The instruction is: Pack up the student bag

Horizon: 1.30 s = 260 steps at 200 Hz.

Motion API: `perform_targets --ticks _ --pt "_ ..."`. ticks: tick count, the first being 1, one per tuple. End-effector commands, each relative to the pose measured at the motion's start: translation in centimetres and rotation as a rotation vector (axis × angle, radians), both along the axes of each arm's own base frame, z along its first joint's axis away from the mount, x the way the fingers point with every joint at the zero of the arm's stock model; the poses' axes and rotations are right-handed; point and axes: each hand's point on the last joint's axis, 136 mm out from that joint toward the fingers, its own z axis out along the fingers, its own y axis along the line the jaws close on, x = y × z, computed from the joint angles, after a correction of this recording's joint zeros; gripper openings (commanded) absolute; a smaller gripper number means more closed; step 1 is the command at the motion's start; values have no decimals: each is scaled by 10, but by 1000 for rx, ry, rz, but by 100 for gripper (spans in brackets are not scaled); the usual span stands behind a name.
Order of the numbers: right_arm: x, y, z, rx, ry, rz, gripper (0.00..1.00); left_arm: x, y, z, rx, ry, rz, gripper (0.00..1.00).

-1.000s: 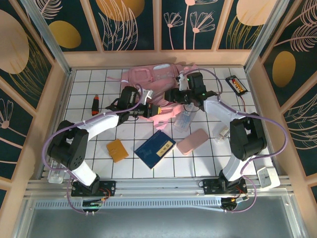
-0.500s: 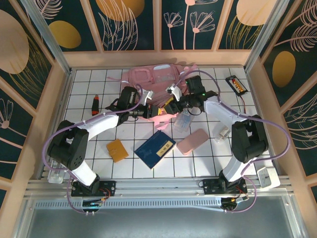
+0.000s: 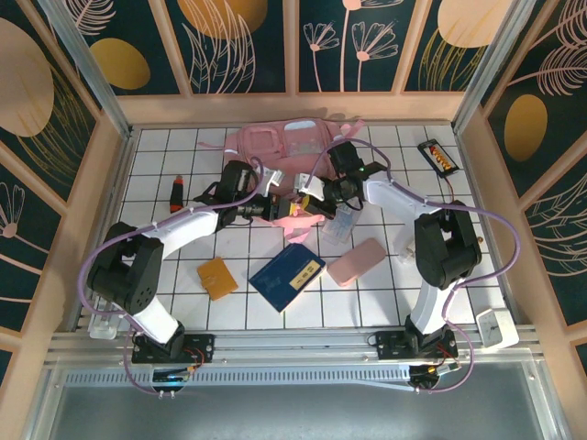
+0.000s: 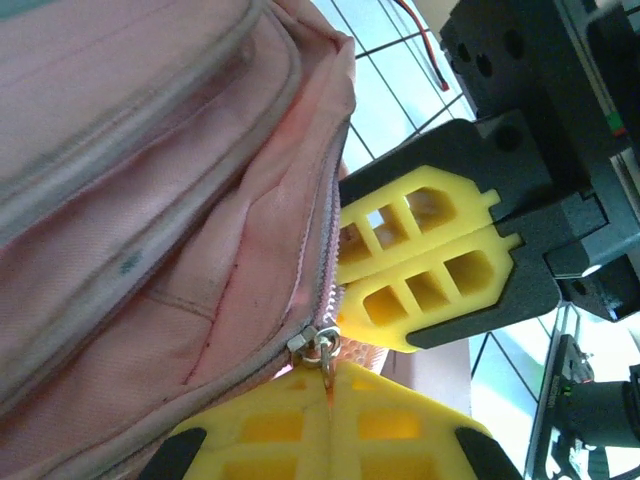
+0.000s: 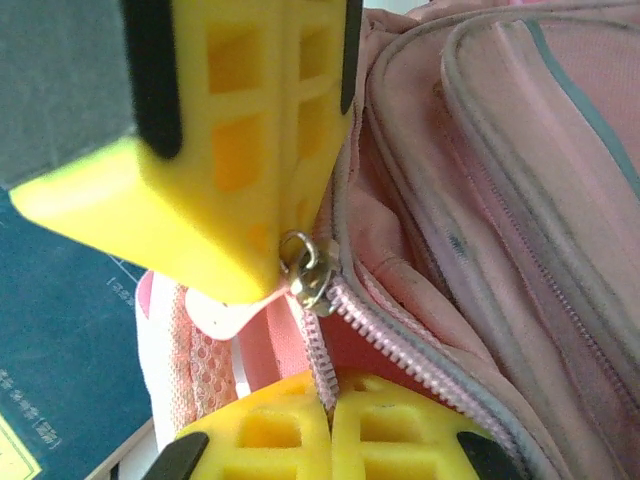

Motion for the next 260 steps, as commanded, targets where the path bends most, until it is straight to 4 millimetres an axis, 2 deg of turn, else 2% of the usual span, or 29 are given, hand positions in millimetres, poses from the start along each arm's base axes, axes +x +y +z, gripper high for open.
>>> perform_targets --ticks 1,44,74,84,92,100,108,114,122,134,141,146,149,162,186,191,202,218,241,260 --pt "-3 -8 1 -38 -78 31 0 13 17 25 28 -118 22 0" --pt "-5 -6 18 12 -107 41 0 21 74 -14 353 -157 124 0" --pt "-8 -5 33 47 -139 39 0 21 97 -28 462 -178 179 0" --pt "-6 -6 40 62 -154 32 0 18 89 -20 404 -182 149 0" --pt "-7 -6 44 75 -161 32 0 6 68 -7 283 -181 50 0" --pt "-8 -6 47 87 -163 33 0 -10 45 14 124 -182 -68 0" --pt "-9 -5 49 99 -164 38 0 -29 30 25 -13 -137 -156 13" --pt "-9 -4 48 102 -158 40 0 -34 24 34 -79 -134 -183 25" --pt "-10 -3 46 100 -151 45 0 -34 21 44 -115 -159 -197 32" --pt "-11 -1 42 89 -146 50 0 -31 22 47 -90 -213 -207 39" --pt "-13 0 40 82 -147 56 0 -29 23 48 -68 -245 -220 39" --pt "-14 1 39 79 -144 58 0 -30 24 42 -42 -250 -228 39" --pt "-14 2 39 78 -145 60 0 -25 23 50 -37 -284 -233 40" --pt "-16 4 38 78 -145 67 0 -17 26 47 41 -362 -243 39" --pt "-17 5 39 81 -153 66 0 -13 37 40 241 -680 -316 41" --pt "-18 5 37 79 -150 65 0 -15 40 32 275 -729 -342 45" --pt "-18 6 36 79 -151 65 0 -10 44 30 319 -819 -329 53" --pt "-19 8 35 76 -150 68 0 0 43 30 352 -871 -323 51" --pt "-21 11 35 74 -154 71 0 16 38 19 431 -870 -322 46" --pt "-21 11 33 74 -153 68 0 16 28 16 415 -887 -345 43"
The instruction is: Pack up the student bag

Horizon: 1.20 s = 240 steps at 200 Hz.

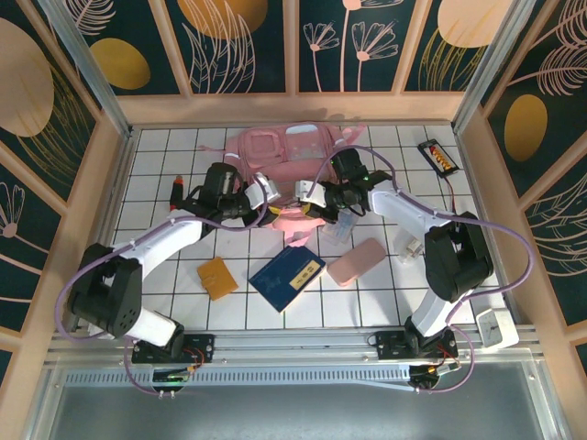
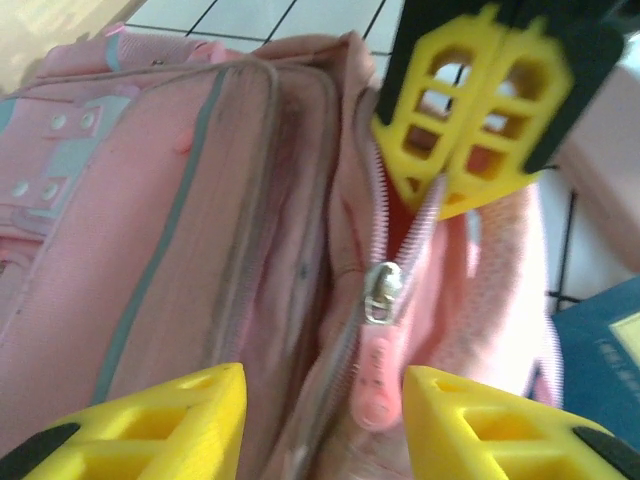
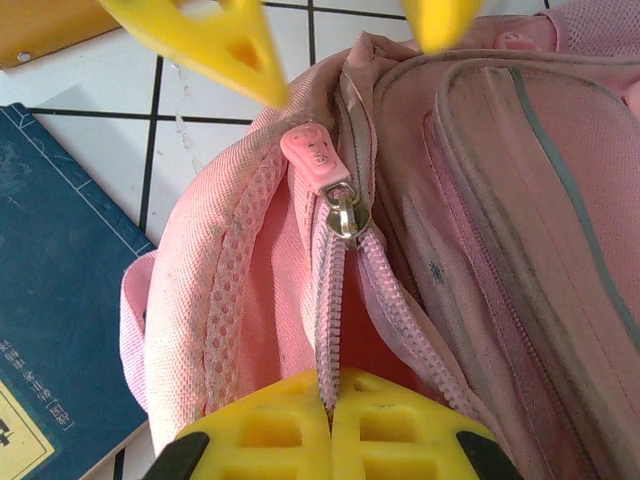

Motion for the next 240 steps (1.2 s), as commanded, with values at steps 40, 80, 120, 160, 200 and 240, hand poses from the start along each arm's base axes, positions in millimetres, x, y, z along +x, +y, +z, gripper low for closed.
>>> perform_targets --ticks 40,80,120,160,200,240 --pt "-3 10 19 61 -48 19 0 9 -16 -14 69 -82 -70 35" --pt "-2 9 16 53 -47 13 0 -15 -27 -3 1 -20 -185 42" --pt "-1 10 18 56 -50 16 0 -29 -28 -8 -9 35 -229 47" --pt "-1 9 17 50 -46 12 0 0 -18 -17 86 -7 -109 15" --pt "-5 14 18 47 -55 25 0 17 -11 -17 138 -49 -44 17" --pt "-5 15 20 51 -58 30 0 -1 -16 -24 117 -25 -129 30"
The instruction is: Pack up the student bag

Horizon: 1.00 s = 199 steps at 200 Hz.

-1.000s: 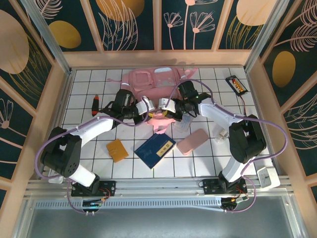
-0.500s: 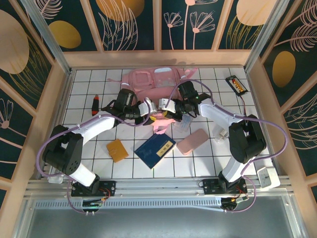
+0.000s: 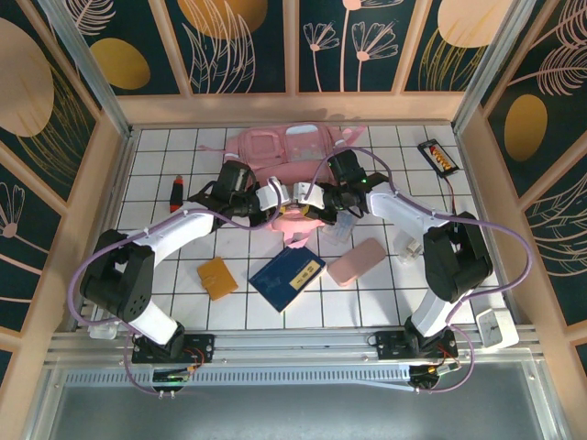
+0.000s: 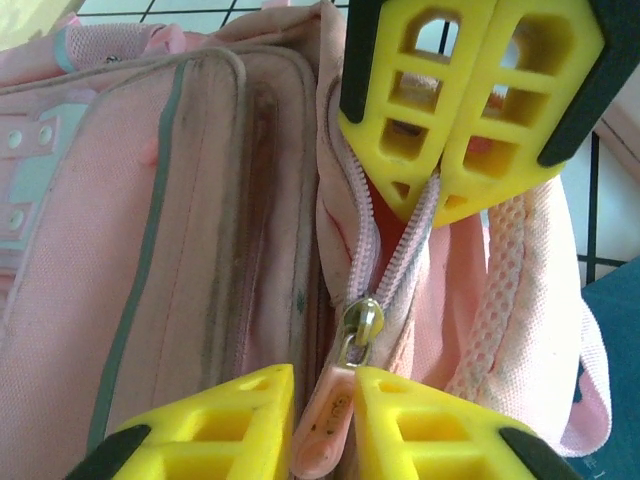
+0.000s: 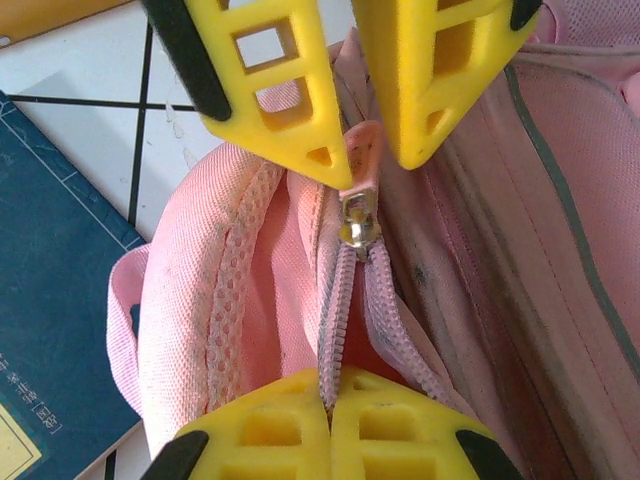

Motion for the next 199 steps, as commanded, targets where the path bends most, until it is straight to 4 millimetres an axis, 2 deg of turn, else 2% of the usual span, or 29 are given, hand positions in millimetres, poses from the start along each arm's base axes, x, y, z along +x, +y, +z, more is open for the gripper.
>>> perform_targets --ticks 1,67,94,107,116,144,170,190,193,199 --pt "-5 13 25 67 -44 42 0 -6 -2 -8 10 13 -48 30" --pt "-7 13 24 68 -37 47 0 -20 -6 -15 12 29 -140 32" --pt "-8 14 25 70 -40 49 0 -18 -6 -20 34 28 -153 21" --pt "-9 14 27 74 -44 51 0 -15 -5 -22 45 19 -147 12" --pt "-9 14 28 74 -46 50 0 -14 -5 -22 50 15 -146 0" --pt "-8 10 25 63 -53 37 0 -13 -4 -12 43 -22 -143 0" --pt "-6 7 21 54 -38 19 0 -17 4 0 23 -57 -146 0" --pt "-8 6 19 54 -27 22 0 -13 19 12 9 -80 -111 0" --pt "-9 6 19 53 -27 24 0 -17 24 4 17 -61 -105 0" --pt "-9 6 19 49 -28 24 0 -16 31 3 24 -59 -86 0"
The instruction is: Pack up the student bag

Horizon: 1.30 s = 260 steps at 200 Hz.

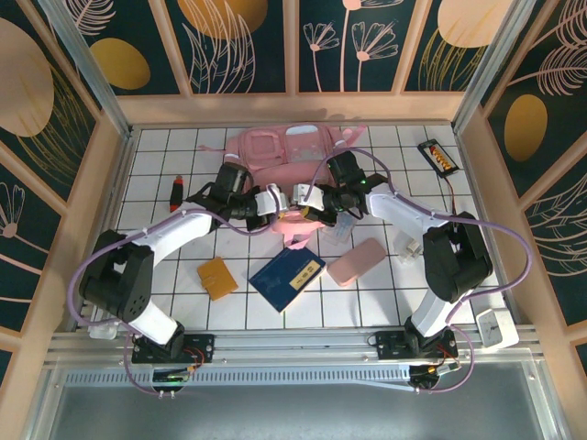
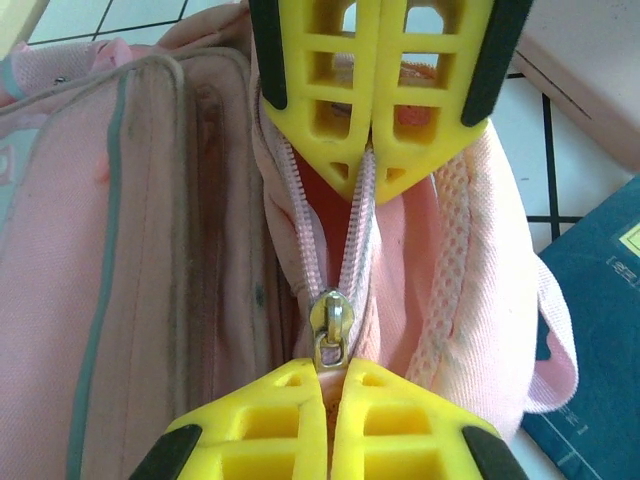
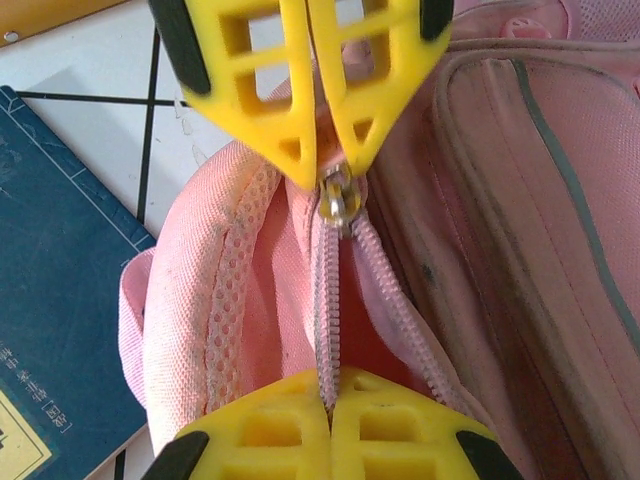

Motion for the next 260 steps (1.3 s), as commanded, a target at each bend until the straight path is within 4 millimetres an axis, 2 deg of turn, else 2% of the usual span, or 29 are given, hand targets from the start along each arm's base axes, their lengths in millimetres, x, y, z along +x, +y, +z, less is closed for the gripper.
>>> perform_targets --ticks 1,9,31,52,80,114,123,150,167,171,173,189,194,216,238,248,260 --pt "-6 6 22 55 -36 20 0 -5 24 5 1 -16 23 0" --pt "3 -5 21 49 -38 -12 0 -3 33 3 10 -12 56 0" --pt "7 -12 22 43 -42 -30 0 -7 55 -11 77 -19 110 0" --pt "6 -14 28 53 -45 -32 0 1 74 -24 135 -51 196 0" --pt "1 -10 41 73 -51 -10 0 18 93 -31 105 -84 309 0" --pt "-10 -1 55 72 -88 35 0 53 118 -39 104 -65 458 0" --pt "-19 6 58 72 -96 63 0 63 127 -43 96 -58 505 0" --pt "-32 12 69 74 -143 98 0 95 151 -48 69 -53 646 0" --pt "-45 15 76 89 -169 125 0 115 157 -48 48 -32 704 0" --pt "-48 15 77 92 -173 131 0 120 158 -43 37 -38 718 0" --pt "-49 16 77 94 -175 133 0 122 159 -50 42 -19 725 0" --pt "-58 16 77 103 -193 146 0 132 160 -58 14 25 759 0" --pt "-60 15 76 102 -197 149 0 142 158 -48 -12 11 764 0" --pt "-63 14 76 105 -217 153 0 157 159 -50 -35 24 802 0" --pt "-62 15 73 101 -220 153 0 161 156 -57 -37 52 798 0" --pt "-60 15 69 94 -220 150 0 161 155 -54 -54 51 801 0" --pt "-60 15 65 90 -217 150 0 161 160 -43 -81 21 836 9"
